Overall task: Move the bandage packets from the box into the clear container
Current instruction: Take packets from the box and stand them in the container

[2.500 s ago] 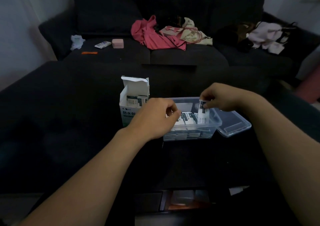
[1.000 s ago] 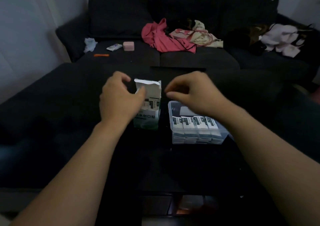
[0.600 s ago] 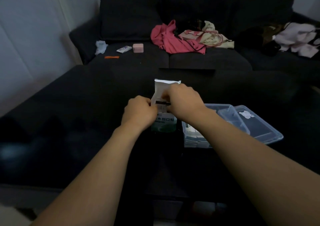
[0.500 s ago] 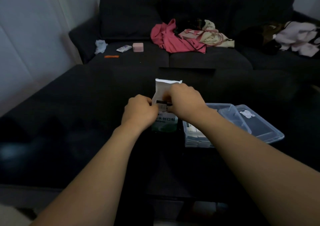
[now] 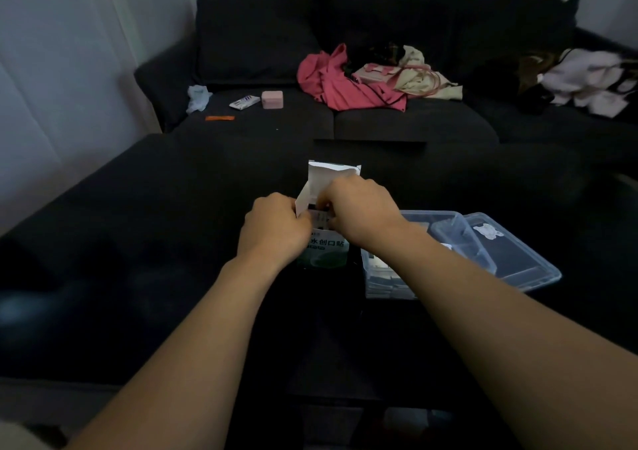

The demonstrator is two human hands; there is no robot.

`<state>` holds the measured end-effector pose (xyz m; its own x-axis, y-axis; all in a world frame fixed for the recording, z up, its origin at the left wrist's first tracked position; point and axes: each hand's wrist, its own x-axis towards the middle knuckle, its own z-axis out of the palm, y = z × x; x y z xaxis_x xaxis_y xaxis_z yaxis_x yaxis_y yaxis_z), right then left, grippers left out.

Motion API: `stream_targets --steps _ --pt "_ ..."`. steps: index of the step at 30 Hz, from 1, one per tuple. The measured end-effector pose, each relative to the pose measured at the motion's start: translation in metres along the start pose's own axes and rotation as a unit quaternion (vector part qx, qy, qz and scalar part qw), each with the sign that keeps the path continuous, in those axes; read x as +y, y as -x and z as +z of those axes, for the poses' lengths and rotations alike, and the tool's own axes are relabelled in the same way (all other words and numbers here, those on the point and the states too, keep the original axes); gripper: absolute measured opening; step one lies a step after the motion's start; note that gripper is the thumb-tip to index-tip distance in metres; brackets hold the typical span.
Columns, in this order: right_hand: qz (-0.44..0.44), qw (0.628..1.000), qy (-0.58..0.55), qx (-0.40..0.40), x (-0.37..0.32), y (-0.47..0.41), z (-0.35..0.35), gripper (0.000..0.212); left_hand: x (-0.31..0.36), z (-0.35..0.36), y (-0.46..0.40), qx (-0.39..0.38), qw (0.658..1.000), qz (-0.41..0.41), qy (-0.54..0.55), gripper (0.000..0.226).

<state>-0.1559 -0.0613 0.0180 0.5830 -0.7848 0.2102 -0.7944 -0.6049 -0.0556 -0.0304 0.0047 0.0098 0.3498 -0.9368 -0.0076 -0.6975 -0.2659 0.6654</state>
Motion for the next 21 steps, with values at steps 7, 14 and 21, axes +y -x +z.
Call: stream_targets --steps 7,14,21 --pt "-0.007 1.0 -0.012 0.008 0.0041 -0.0021 -0.0009 0.025 0.0025 0.0017 0.0007 0.019 1.0 0.019 -0.015 0.029" --pt "0.0 0.999 -0.025 0.029 0.0024 -0.0028 0.0021 0.026 0.0045 0.0003 0.0022 0.015 1.0 0.021 -0.013 0.027" --pt "0.002 0.998 -0.048 0.049 -0.0021 -0.0053 0.004 0.025 0.0026 -0.0015 0.0031 0.037 0.999 0.018 -0.02 0.028"
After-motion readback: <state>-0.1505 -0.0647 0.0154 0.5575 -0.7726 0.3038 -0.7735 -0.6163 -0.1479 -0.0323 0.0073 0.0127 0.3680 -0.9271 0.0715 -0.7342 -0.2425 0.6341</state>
